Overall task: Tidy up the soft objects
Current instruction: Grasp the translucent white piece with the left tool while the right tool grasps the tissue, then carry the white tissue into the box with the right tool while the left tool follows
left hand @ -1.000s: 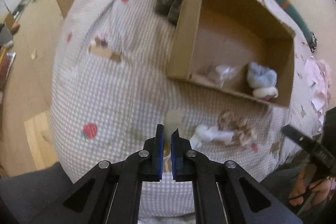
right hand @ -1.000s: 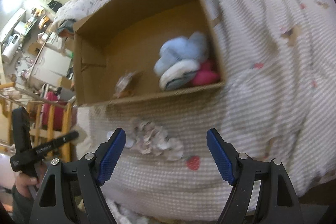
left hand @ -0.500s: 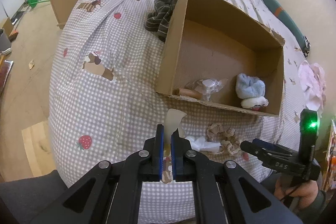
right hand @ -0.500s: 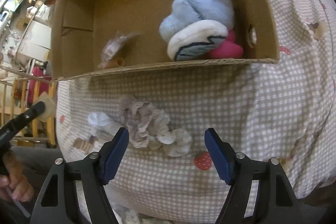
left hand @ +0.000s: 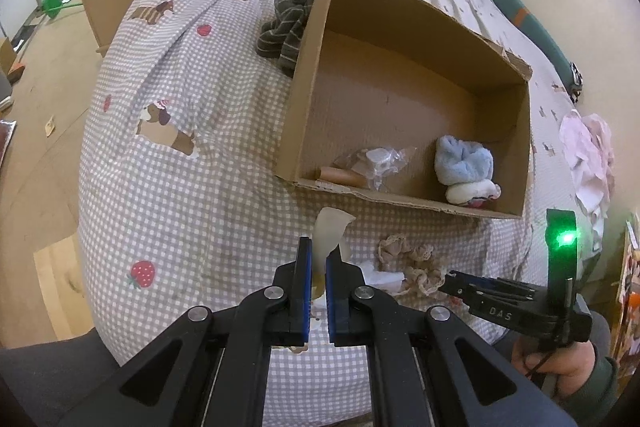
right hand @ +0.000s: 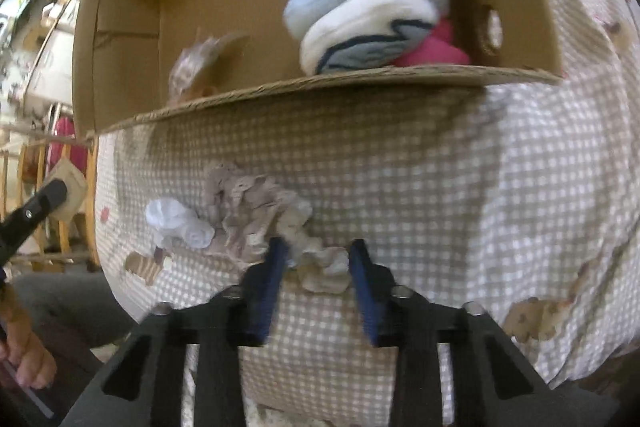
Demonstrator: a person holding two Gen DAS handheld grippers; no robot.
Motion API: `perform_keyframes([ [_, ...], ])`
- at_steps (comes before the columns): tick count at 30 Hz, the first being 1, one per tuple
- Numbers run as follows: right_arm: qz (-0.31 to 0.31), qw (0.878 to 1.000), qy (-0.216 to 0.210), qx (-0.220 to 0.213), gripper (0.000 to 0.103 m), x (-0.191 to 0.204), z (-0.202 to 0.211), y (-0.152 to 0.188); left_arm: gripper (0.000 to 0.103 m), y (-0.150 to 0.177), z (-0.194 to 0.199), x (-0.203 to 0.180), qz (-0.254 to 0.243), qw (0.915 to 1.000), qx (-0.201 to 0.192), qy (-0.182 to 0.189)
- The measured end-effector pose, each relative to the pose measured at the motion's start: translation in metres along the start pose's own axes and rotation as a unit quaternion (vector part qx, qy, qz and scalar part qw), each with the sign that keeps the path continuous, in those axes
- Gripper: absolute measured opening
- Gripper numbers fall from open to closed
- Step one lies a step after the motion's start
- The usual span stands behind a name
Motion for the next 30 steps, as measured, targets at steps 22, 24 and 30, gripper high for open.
perform_keyframes([
  [22,0.021,0.983,0.003,-0.182,0.013,-0.026,0.108,-0.004,0.006,-0.002,0.003,0.008,-0.005,0.9990,-0.024,-0.036],
  [24,0.028,0.976,0.000,-0.214,0.013,-0.021,0.127,-0.006,0.006,-0.002,0.005,0.008,-0.009,0.9987,-0.029,-0.040],
  [30,0.027,0.958,-0.022,-0.284,0.013,-0.015,0.173,-0.014,0.006,-0.012,0.026,0.000,-0.024,0.9962,-0.069,-0.048],
])
Point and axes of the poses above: each gripper's, at about its wrist camera, not at the fingertips, and z roughly against the way its jaws point, x to its left, y to its underside, the point moved 10 cm from there along -z, roughly the way its jaws point, and after that the axes turned 7 degrees about y, right-handed, at the moved point
